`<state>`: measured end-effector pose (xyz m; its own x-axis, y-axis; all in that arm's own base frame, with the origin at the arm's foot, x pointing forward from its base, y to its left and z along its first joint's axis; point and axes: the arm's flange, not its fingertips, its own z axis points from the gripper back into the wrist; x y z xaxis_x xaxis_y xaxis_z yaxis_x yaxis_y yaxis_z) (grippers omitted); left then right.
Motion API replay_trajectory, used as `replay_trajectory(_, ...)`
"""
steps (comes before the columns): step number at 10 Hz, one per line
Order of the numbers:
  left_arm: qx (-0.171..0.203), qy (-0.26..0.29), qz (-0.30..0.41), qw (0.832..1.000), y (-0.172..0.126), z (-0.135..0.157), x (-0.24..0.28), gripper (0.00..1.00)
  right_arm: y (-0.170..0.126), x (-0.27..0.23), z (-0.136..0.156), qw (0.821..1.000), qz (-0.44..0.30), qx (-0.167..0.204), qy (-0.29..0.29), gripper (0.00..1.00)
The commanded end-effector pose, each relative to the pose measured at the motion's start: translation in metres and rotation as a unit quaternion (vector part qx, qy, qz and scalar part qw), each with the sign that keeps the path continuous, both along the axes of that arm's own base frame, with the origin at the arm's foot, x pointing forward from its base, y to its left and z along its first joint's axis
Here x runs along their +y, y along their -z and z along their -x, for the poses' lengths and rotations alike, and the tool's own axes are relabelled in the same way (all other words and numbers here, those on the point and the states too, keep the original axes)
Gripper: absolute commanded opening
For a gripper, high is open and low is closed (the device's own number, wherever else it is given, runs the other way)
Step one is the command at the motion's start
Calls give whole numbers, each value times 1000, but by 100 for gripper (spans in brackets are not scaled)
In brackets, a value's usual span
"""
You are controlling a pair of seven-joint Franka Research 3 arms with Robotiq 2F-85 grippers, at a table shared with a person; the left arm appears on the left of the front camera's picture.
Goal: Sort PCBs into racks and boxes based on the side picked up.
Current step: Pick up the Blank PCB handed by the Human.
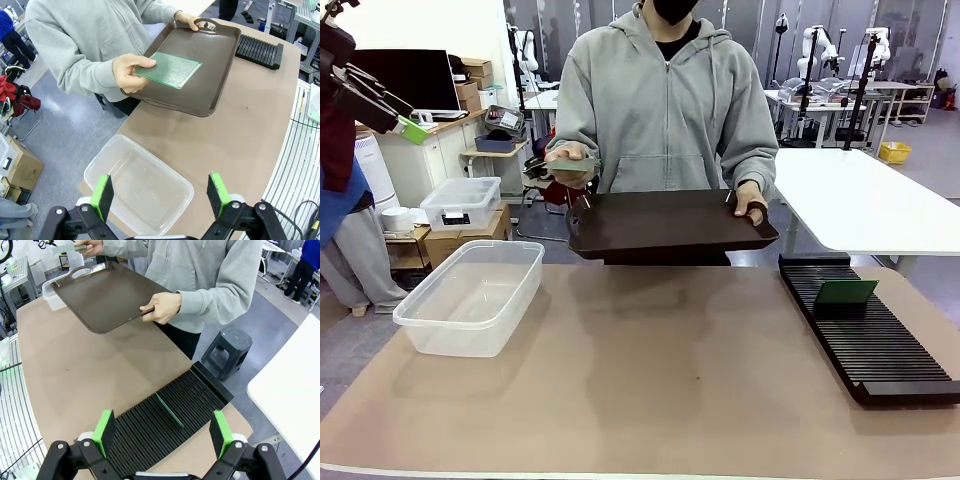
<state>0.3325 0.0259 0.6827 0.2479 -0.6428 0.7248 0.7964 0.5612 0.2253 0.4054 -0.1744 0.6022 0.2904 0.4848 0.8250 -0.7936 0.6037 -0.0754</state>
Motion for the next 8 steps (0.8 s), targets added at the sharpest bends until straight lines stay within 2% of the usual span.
replay_trajectory(1,1,-1,1,1000,1,0,1,100,-1,0,-1,1000,0,0,2,100)
replay_trajectory(8,1,-1,1,1000,1,0,1,100,-1,0,-1,1000,0,0,2,100)
